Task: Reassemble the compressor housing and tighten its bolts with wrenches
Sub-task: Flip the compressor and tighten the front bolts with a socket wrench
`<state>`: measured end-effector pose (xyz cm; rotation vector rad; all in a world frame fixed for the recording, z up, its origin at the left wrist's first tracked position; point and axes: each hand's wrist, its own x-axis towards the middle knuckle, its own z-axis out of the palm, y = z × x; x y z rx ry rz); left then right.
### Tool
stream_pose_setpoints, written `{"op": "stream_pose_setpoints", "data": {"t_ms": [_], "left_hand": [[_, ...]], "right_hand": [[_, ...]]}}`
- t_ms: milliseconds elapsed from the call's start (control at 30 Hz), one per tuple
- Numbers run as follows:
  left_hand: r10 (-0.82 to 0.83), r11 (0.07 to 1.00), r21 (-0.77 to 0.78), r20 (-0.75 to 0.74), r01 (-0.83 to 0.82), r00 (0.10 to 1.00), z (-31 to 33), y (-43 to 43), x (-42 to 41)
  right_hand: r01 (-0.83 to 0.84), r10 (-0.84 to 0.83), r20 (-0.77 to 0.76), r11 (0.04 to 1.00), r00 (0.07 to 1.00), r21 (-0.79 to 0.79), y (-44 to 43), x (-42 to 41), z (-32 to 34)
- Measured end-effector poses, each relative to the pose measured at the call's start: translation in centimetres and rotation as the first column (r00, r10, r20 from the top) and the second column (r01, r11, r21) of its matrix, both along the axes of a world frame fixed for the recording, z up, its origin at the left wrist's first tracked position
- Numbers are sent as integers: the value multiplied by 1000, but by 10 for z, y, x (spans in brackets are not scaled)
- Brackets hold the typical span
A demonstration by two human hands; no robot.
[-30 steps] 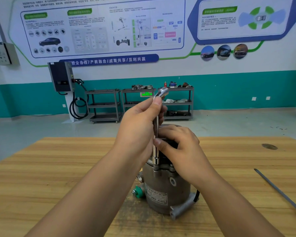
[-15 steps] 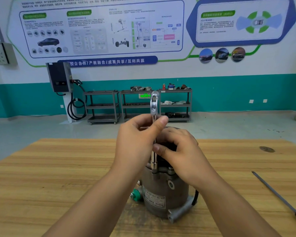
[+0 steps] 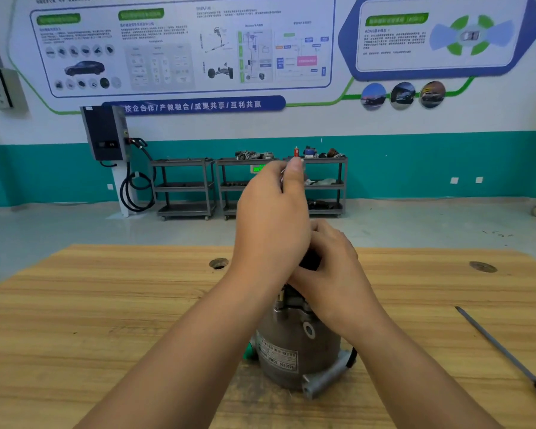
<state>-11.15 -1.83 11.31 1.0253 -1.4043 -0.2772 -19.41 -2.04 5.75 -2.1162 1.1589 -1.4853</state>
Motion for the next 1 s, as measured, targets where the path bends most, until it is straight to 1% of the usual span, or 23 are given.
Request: {"op": "stream_pose_setpoints", "data": {"t_ms": [67,133,267,367,467,533,567,667,733,867,933,1000], "left_hand": [[-132,991,14,-83,133,988,0,-3,2],[-277,958,35,-146,285,950,-1,-7,9],[-534,833,30,-217,552,817,-3,-12,20],[-644,735,51,-259,677,719,-2,-20,29],[-711,645,102,-282,757,644,1,-31,43],[-708,636,128,-296,761,641,4,-37,50],[-680,659,139,-310,739,665,5,-40,52],[-527,779,162,-356,606,772,7,-48,51],[-475,805,184,-371,565,798,9,-50,51],[-483,776,230,-382,587,788,17,-44,56],[-495,788,176,-388,590,777,29,-37,59],[-509,794,74,-461,603,727,44,-30,59]], "right_hand": [[-9,9,-1,1000,1000,-6,0,-1,1],[-39,39,-8,999,999,-3,-1,-4,1],[-145,146,-14,989,989,41,-6,-18,3],[-244,239,65,967,969,80,-8,-26,5],[-254,248,81,964,965,81,-12,-29,2],[-249,246,51,966,968,67,-12,-29,1],[-243,242,26,969,970,54,-12,-28,1],[-220,221,-32,975,975,27,-11,-25,1],[-207,207,-54,978,977,11,-11,-24,1],[-200,200,-52,980,978,16,-10,-24,0],[-201,202,-47,979,978,26,-10,-24,-1],[-192,193,-56,981,980,33,-11,-25,-1]]}}
